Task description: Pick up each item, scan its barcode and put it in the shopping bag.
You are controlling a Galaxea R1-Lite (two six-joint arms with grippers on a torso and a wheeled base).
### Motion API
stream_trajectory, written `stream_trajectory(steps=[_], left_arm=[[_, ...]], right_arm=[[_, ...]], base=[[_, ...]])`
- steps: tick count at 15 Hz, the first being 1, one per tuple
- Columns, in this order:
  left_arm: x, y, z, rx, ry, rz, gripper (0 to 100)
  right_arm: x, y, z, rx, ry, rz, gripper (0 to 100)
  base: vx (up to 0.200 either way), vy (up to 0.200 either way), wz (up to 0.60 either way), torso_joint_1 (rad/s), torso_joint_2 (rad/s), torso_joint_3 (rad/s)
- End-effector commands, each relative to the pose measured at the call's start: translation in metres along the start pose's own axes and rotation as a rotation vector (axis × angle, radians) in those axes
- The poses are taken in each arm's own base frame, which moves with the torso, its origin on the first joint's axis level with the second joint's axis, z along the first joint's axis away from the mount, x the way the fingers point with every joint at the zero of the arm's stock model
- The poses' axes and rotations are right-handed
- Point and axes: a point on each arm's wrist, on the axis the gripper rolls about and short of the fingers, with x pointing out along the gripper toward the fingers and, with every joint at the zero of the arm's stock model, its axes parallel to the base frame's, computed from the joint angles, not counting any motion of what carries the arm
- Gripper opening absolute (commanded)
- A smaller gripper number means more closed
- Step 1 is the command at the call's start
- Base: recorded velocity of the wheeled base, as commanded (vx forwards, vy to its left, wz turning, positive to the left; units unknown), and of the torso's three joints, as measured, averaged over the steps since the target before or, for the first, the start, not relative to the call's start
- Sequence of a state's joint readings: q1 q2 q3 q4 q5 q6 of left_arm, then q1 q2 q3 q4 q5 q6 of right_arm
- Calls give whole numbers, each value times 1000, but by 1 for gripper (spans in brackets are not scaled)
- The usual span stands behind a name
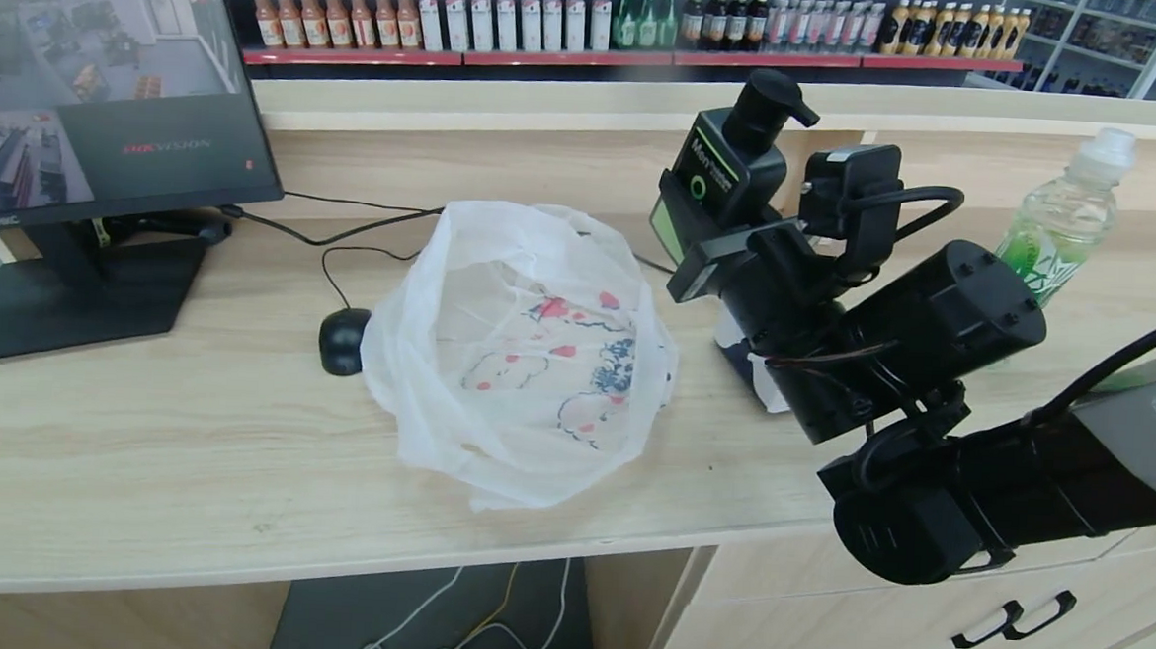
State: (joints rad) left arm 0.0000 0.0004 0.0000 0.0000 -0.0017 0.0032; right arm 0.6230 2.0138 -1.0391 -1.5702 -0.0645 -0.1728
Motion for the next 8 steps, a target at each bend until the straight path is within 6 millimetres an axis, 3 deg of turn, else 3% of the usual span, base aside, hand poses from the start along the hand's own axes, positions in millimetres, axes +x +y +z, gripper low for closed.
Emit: stream_trajectory(steps=[1,3,8], left_arm=[[0,0,0,0,1,0,100],[0,0,0,0,1,0,100],[0,0,0,0,1,0,100]], right_arm=[[0,-1,3,0,-6,-1,0],[0,-1,3,0,-6,-1,0],[-2,0,4,0,-3,1,0]], base=[[0,200,0,-7,-7,2],[0,200,0,2,0,-2],[0,0,0,0,0,0]])
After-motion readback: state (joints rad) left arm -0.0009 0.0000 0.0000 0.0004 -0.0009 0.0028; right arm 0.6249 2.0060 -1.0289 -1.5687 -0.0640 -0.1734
